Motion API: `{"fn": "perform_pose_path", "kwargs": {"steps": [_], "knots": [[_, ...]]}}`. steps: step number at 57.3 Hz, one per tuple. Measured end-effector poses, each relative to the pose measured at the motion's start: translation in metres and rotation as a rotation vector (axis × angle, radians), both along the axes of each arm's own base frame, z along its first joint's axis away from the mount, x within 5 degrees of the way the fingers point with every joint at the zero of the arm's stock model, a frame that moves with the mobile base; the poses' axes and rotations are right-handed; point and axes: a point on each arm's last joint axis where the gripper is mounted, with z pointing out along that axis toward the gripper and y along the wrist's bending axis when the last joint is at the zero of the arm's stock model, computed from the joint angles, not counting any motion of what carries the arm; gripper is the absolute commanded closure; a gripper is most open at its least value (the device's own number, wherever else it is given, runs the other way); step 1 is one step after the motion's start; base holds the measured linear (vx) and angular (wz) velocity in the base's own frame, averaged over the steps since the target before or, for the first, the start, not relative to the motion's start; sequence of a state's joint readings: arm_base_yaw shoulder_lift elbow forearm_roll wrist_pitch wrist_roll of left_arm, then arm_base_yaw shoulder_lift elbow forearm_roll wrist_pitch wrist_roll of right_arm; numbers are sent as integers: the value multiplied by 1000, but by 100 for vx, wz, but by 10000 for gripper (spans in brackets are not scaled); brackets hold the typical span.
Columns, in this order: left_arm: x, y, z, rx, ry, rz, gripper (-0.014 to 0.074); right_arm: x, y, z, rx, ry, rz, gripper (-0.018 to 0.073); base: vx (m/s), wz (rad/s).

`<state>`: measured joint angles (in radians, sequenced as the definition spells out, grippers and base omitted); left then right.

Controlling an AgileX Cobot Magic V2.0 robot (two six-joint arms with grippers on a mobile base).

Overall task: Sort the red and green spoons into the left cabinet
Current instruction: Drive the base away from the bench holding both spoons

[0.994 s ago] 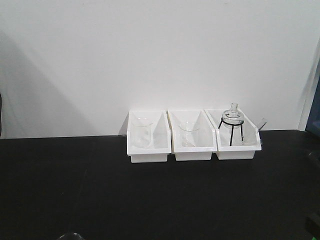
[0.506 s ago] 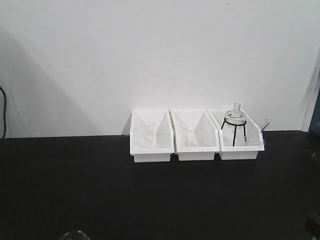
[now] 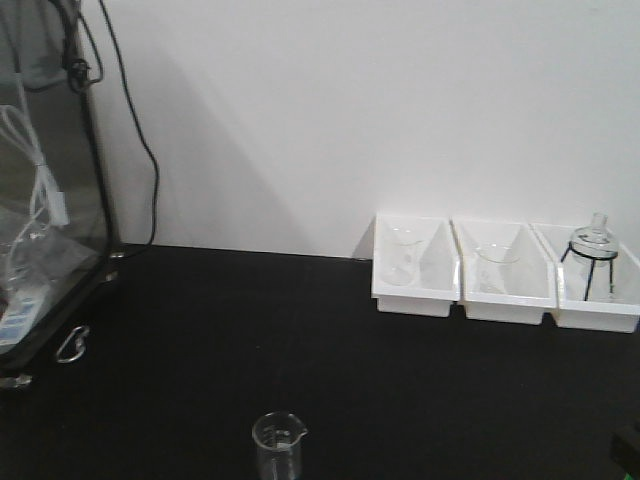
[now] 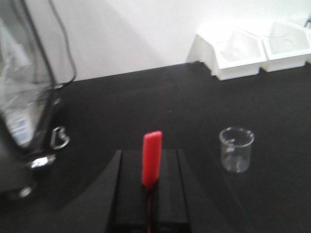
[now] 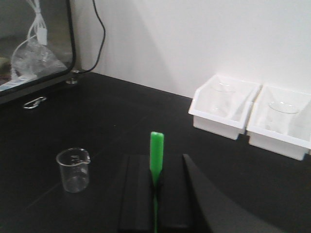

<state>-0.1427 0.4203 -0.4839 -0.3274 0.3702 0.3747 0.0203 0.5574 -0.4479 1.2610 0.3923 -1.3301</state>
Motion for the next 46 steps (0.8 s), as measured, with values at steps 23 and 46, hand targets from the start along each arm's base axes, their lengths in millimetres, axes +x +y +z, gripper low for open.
{"fn": "perform_pose_path", "kwargs": {"steps": [23, 46], "knots": [[0, 0, 0, 0, 2, -1, 597, 0, 0, 0, 0, 0, 1, 563, -15, 47], [0, 0, -1, 0, 6, -2, 597, 0, 0, 0, 0, 0, 1, 563, -15, 51]]}}
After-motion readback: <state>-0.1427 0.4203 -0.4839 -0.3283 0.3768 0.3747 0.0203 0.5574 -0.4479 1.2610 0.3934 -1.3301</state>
